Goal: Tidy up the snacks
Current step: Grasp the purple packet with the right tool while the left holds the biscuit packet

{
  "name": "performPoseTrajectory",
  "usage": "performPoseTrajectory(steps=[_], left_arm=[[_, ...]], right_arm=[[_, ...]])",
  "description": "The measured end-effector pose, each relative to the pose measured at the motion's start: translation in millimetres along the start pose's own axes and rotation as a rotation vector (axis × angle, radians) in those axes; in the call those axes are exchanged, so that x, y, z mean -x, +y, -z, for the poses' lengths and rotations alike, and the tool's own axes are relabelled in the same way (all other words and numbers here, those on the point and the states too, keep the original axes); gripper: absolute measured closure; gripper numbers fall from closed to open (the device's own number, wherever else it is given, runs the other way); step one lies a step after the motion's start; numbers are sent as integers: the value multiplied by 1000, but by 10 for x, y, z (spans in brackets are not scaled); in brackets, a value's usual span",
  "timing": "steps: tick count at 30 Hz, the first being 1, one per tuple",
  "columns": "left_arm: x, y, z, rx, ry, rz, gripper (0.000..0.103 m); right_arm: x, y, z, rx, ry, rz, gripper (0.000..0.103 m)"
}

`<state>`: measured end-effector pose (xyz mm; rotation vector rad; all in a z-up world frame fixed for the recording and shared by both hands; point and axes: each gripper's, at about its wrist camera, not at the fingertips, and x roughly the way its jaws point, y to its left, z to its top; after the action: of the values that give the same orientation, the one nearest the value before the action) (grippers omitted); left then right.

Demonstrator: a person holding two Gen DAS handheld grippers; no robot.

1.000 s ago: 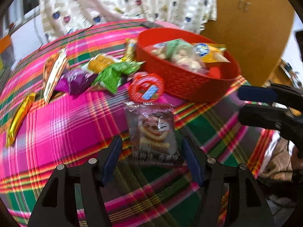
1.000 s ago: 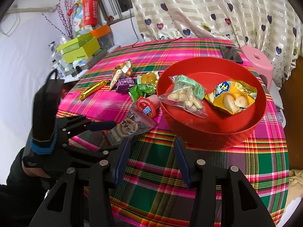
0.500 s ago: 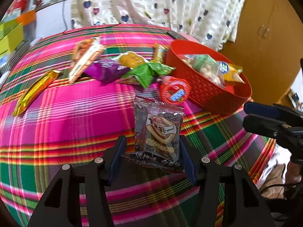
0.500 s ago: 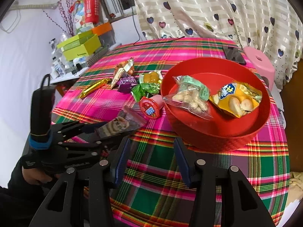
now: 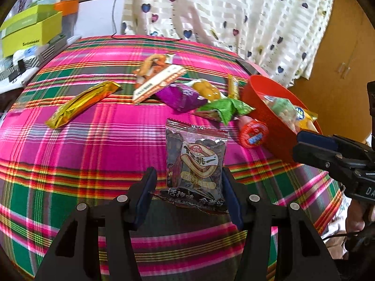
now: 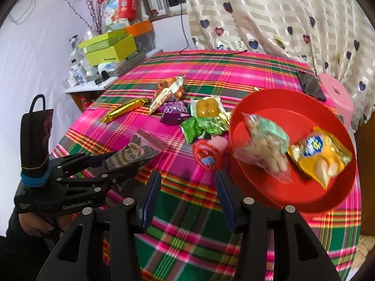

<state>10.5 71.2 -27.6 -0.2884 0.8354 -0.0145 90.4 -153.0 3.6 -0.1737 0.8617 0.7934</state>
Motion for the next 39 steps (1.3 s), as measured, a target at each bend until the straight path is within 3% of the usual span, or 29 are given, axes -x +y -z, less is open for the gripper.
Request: performPoseTrajectory(steps=[15, 25, 35, 39], left_arm=[[161, 453, -89, 117, -62, -19, 47], [134, 724, -116, 165, -67, -14, 47], [97, 853, -129, 187, -62, -5, 47], [86, 844, -126, 189, -59, -2, 47]], right_arm=[[-535, 260, -598, 93, 34, -19, 56], [-1182, 339, -970, 104, 122, -14, 56], [-1701, 293, -1057, 84, 226, 36, 56], [-1688, 281, -1055, 81, 204, 28, 64]])
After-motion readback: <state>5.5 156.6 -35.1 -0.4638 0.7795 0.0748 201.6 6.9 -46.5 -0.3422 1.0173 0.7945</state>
